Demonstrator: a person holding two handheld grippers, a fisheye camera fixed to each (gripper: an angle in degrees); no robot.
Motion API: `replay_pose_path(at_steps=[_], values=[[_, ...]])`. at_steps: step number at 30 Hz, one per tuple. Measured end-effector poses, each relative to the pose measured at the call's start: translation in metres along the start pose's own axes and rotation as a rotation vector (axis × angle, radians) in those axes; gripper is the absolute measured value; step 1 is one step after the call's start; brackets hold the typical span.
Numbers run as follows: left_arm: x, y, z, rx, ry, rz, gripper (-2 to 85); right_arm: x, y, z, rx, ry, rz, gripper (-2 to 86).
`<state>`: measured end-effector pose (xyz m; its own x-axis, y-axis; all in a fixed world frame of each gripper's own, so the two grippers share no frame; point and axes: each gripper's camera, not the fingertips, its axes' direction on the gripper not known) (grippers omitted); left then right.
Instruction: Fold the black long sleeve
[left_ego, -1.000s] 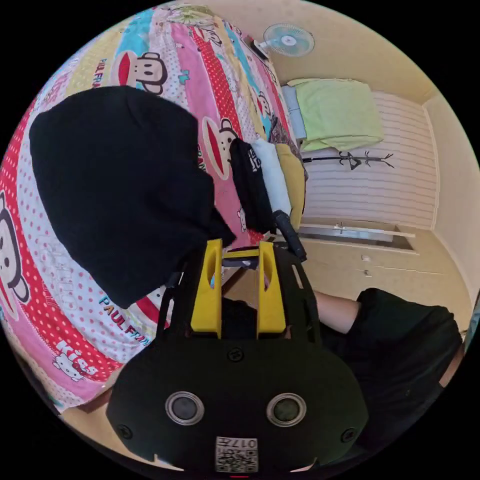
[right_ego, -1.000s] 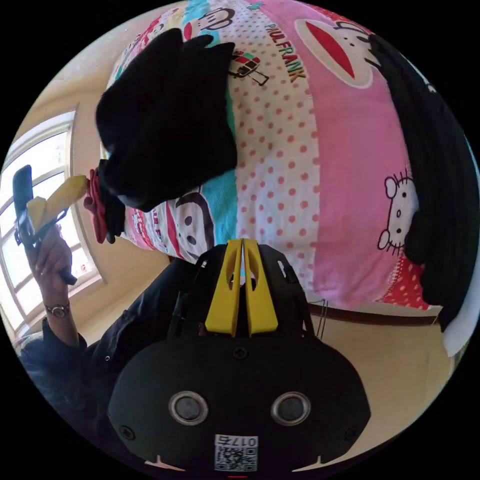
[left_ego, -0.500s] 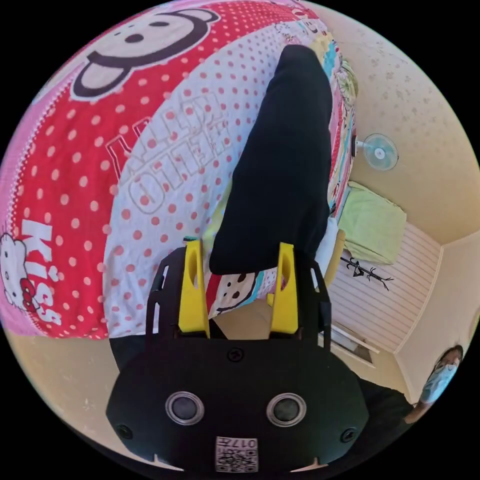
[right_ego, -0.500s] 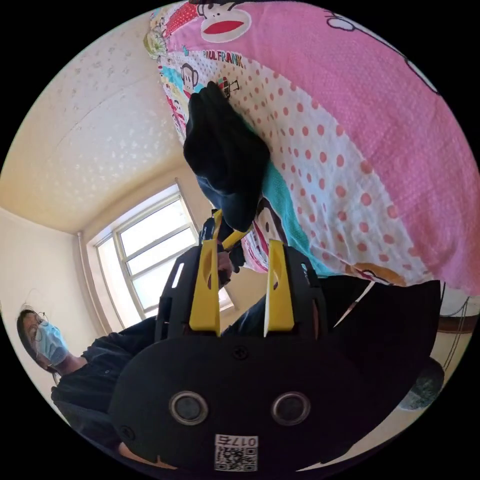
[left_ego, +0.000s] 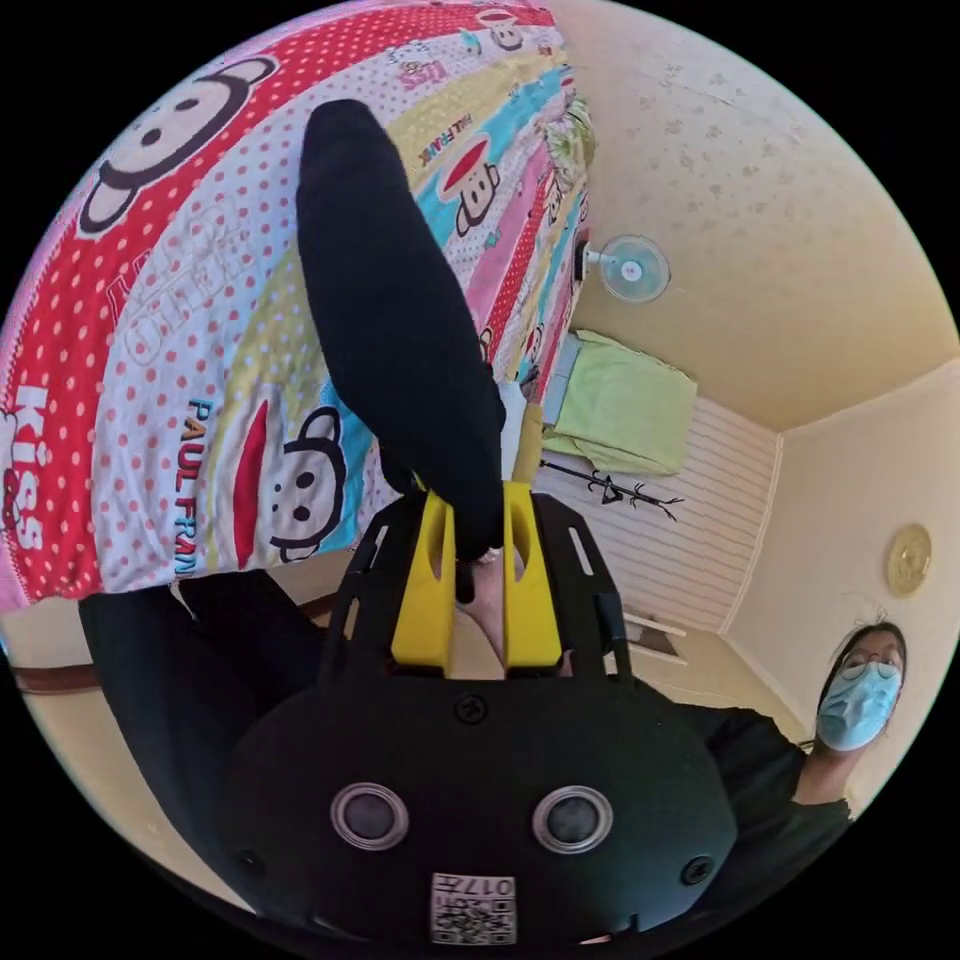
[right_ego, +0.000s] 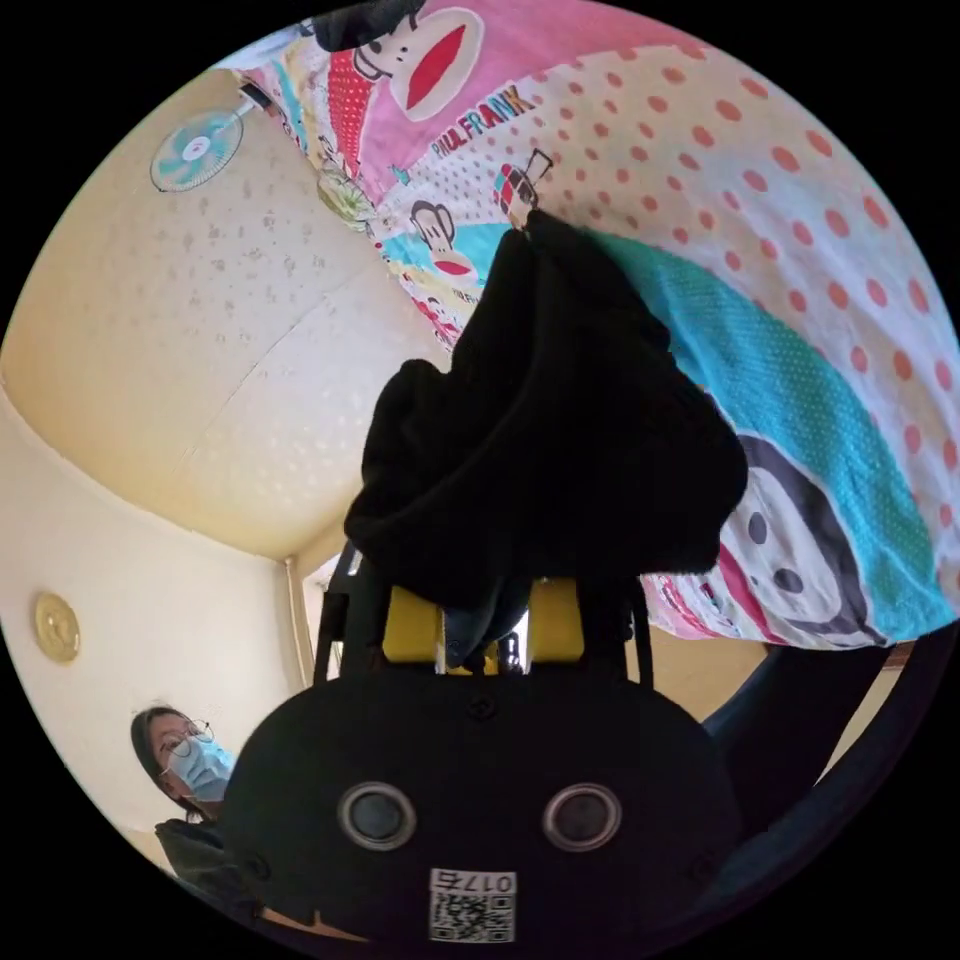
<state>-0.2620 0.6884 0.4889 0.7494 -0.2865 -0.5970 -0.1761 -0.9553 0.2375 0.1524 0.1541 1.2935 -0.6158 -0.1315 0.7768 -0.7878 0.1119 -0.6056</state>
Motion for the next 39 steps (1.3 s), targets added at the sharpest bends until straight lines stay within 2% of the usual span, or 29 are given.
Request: replay_pose_path(at_steps=[3,6,14,19,22,24,26,29,30,34,36,39], values=[[0.019,0.014,-0.037,0.05,0.04,0.083,7.6,-0.037,0.03,0.038,-0.12,0.109,-0.151,10.9],[0.04,0.033,-0.099,0.116,0.092,0.181,7.7,-0.06,0.068,0.097,-0.227,0.062,-0.215,10.1],[0.109,0.146,-0.31,0.486,-0.023,0.468,7.9,-0.098,0.224,0.356,-0.711,-0.021,-0.428,9.5],[0.091,0.19,-0.361,0.642,-0.139,0.475,8.0,-0.06,0.303,0.445,-0.808,-0.05,-0.429,9.8],[0.02,0.181,-0.364,0.664,-0.097,0.302,8.8,-0.001,0.319,0.467,-0.776,0.102,-0.417,10.2],[-0.042,0.173,-0.353,0.656,-0.094,0.098,10.1,0.044,0.317,0.466,-0.748,0.277,-0.397,10.4],[-0.12,0.184,-0.325,0.613,-0.172,-0.234,11.0,0.101,0.307,0.444,-0.733,0.568,-0.318,9.7],[-0.171,0.225,-0.292,0.603,-0.342,-0.414,8.0,0.13,0.3,0.386,-0.77,0.73,-0.288,4.9],[-0.179,0.232,-0.285,0.584,-0.369,-0.441,7.2,0.131,0.3,0.373,-0.792,0.76,-0.301,4.2],[-0.228,0.237,-0.245,0.306,-0.482,-0.523,5.7,0.12,0.295,0.266,-0.884,1.117,-0.278,1.4],[-0.229,0.223,-0.238,0.221,-0.553,-0.497,5.6,0.097,0.299,0.219,-0.826,1.274,-0.29,0.9],[-0.184,0.188,-0.242,0.259,-0.736,-0.371,3.2,0.031,0.321,0.164,-0.638,1.446,-0.407,0.6]])
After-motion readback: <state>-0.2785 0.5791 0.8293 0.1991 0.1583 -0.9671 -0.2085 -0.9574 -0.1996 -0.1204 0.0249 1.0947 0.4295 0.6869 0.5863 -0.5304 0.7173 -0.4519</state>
